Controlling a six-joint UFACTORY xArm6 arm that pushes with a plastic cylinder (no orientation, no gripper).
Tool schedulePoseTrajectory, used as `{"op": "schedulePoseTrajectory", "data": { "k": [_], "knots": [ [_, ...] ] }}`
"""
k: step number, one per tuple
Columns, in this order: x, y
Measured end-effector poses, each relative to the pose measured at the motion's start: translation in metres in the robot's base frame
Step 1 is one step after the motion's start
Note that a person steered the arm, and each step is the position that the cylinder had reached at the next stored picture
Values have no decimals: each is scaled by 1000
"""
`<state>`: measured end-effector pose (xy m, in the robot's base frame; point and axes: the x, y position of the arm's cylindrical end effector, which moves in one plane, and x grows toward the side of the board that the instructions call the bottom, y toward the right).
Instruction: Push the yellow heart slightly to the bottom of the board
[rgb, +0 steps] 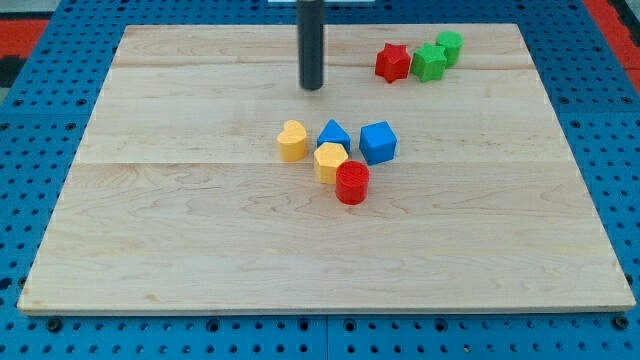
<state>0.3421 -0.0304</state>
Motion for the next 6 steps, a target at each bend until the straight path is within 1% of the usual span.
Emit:
{"op": "schedulePoseTrajectory", "data": {
  "k": [1,2,3,4,5,6],
  "knots": [
    [91,-13],
    [102,-21],
    [108,-41],
    [152,-70],
    [186,-27],
    [157,35]
  ]
}}
